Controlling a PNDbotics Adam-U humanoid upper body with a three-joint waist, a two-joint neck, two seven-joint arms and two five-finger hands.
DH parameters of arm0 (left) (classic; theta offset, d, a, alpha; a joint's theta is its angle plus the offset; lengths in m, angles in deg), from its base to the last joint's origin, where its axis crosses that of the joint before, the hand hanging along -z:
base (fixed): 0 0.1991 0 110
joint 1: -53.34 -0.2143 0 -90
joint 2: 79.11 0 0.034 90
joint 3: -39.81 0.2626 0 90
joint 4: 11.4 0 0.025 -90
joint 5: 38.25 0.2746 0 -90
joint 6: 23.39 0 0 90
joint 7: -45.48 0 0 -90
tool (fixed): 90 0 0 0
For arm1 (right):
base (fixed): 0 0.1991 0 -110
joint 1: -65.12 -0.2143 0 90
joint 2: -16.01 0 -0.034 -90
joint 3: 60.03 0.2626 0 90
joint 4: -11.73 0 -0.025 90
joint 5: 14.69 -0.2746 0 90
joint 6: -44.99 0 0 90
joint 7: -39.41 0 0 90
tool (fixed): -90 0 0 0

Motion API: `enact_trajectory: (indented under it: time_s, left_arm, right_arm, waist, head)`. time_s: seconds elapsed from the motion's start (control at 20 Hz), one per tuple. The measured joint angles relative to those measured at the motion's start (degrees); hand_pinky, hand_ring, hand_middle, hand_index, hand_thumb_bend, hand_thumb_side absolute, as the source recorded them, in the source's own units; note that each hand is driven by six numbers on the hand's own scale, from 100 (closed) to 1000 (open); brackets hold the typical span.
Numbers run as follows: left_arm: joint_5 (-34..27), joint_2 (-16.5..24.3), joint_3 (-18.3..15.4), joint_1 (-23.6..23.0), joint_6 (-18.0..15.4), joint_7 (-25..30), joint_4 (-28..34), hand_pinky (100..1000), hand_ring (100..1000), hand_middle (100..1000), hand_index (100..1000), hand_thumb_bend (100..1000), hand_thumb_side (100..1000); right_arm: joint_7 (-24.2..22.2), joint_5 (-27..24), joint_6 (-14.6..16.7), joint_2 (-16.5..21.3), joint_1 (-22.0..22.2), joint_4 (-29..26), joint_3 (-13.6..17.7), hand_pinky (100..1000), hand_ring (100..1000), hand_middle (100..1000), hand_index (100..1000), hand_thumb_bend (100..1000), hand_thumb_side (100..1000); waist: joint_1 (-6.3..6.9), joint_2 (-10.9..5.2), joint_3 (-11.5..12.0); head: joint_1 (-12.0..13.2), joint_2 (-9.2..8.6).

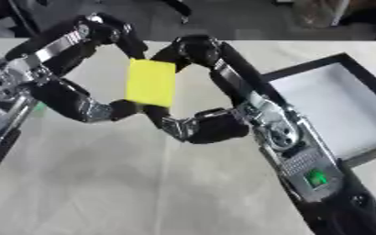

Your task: Pick up the objects with one hand, pass them to the other hand, and then place them into the box on the other side of the table.

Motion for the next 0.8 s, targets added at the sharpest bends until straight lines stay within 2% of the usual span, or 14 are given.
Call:
enact_trajectory:
  time_s: [0.15,0.4,0.8]
  left_arm:
    - [1.01,0.0,-0.04,0.05,-0.81,0.75,-0.13,863,788,789,847,738,592]
    - [2.35,0.0,-0.47,0.14,-2.83,2.93,-0.12,896,848,865,911,845,697]
    - [4.76,0.0,-1.86,0.12,-4.37,3.03,-0.27,903,856,881,935,837,681]
  right_arm:
    - [0.48,0.0,-0.24,0.02,0.14,0.0,-0.21,662,556,521,316,203,100]
    - [0.8,0.08,-0.14,0.04,0.2,0.0,-0.47,671,554,515,294,225,100]
    - [1.5,0.18,0.48,0.06,0.21,0.0,-0.62,674,553,514,287,224,100]
  waist:
    - [0.0,0.06,0.0]
    - [0.0,0.08,-0.04]
    - [0.0,0.08,-0.16]
  head:
    - [0.0,0.0]
    - [0.01,0.0]
    - [-0.01,0.0]
